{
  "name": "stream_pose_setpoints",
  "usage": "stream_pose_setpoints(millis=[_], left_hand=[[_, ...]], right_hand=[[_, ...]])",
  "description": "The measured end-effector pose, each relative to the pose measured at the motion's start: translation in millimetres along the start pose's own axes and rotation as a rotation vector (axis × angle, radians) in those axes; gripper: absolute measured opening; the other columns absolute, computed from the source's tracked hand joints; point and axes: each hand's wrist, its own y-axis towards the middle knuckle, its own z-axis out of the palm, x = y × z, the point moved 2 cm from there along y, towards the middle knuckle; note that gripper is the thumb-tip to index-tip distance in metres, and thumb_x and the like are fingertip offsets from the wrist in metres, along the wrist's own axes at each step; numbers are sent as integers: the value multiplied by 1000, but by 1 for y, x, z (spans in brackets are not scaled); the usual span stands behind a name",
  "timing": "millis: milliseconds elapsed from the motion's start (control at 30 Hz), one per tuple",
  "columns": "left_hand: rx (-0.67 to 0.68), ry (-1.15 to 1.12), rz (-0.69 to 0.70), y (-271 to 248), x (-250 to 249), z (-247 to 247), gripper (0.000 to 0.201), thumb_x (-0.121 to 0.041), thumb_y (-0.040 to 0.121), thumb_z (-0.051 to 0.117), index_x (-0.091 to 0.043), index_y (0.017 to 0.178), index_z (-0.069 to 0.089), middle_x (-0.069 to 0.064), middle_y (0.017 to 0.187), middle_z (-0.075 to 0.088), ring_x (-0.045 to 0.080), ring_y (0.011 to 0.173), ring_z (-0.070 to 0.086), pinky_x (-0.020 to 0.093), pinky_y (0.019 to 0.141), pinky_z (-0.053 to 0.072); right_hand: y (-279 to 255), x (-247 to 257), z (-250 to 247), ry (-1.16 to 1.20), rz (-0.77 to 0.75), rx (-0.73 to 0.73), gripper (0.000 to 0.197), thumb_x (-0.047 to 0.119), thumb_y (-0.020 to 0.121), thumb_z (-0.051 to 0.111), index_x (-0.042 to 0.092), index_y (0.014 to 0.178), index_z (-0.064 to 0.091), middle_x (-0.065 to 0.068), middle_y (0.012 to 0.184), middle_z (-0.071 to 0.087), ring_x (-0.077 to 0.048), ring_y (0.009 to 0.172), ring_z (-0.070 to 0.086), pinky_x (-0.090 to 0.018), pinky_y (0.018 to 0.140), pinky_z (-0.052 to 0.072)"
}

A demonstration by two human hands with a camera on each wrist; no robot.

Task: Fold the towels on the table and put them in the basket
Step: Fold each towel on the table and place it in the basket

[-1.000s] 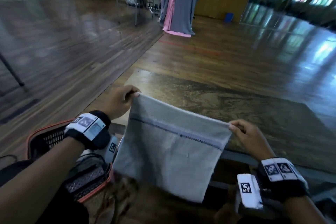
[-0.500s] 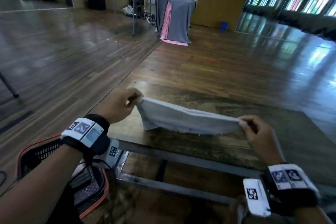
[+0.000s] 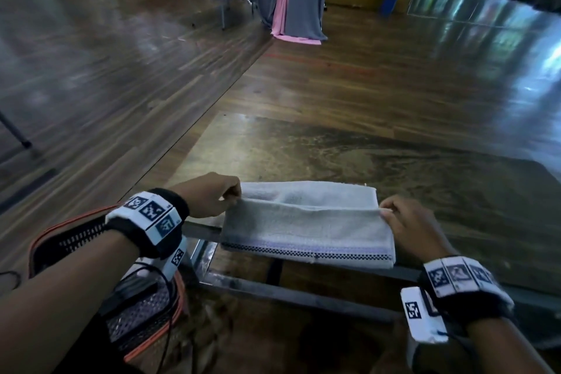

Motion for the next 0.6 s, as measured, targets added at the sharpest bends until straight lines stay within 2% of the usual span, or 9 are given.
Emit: stream_pose_setpoints(millis=[67, 167, 300, 400, 467, 533, 600], left_hand=[[38, 11, 2, 3, -2, 8, 13, -26, 92, 53, -20, 103, 56, -1, 110, 64, 16, 100, 59, 32, 84, 48], [112, 48, -1, 3, -7, 22, 7, -29, 90, 54, -26, 95, 53, -2, 110, 63, 16, 92, 58, 29, 77, 46], [137, 66, 20, -6, -9, 25, 8, -30, 88, 55, -27, 85, 48, -2, 95, 61, 14, 80, 55, 25, 65, 42], [221, 81, 30, -18, -10, 30, 9, -30, 86, 54, -29, 81, 46, -9, 82, 56, 6, 69, 50, 22, 58, 39], [245, 46, 32, -22, -11, 30, 14, -29, 86, 54, -32, 78, 43, -11, 77, 53, 5, 66, 48, 22, 56, 37], [161, -66, 53, -20, -10, 21, 10, -27, 88, 56, -27, 83, 47, -6, 84, 59, 14, 74, 56, 26, 63, 46], [-16, -161, 60, -14, -6, 8, 9, -24, 87, 58, -22, 85, 50, -2, 85, 62, 19, 78, 59, 28, 67, 46]], right_hand=[[4, -1, 7, -97, -14, 86, 12, 30, 93, 49, 23, 93, 58, 2, 96, 64, -20, 88, 60, -41, 81, 48], [1, -4, 17, -158, -35, 243, 10, 28, 94, 47, 24, 86, 53, 1, 93, 62, -21, 89, 59, -37, 78, 47], [-13, -15, 13, -78, -45, 291, 20, 28, 93, 49, 33, 74, 43, 7, 84, 57, -15, 82, 55, -36, 77, 45], [-33, -22, 11, -69, -63, 338, 23, 31, 92, 51, 38, 72, 41, 10, 89, 61, -11, 87, 56, -35, 79, 44], [-39, -25, 7, -20, -52, 345, 24, 27, 92, 54, 38, 73, 44, 8, 90, 64, -12, 88, 59, -34, 79, 45], [-37, -26, 0, 76, -14, 327, 20, 25, 92, 54, 36, 75, 49, 8, 83, 64, -12, 83, 61, -30, 70, 44], [-29, -26, -10, 174, 27, 278, 14, 26, 92, 54, 32, 79, 54, 6, 81, 63, -11, 78, 61, -27, 64, 44]])
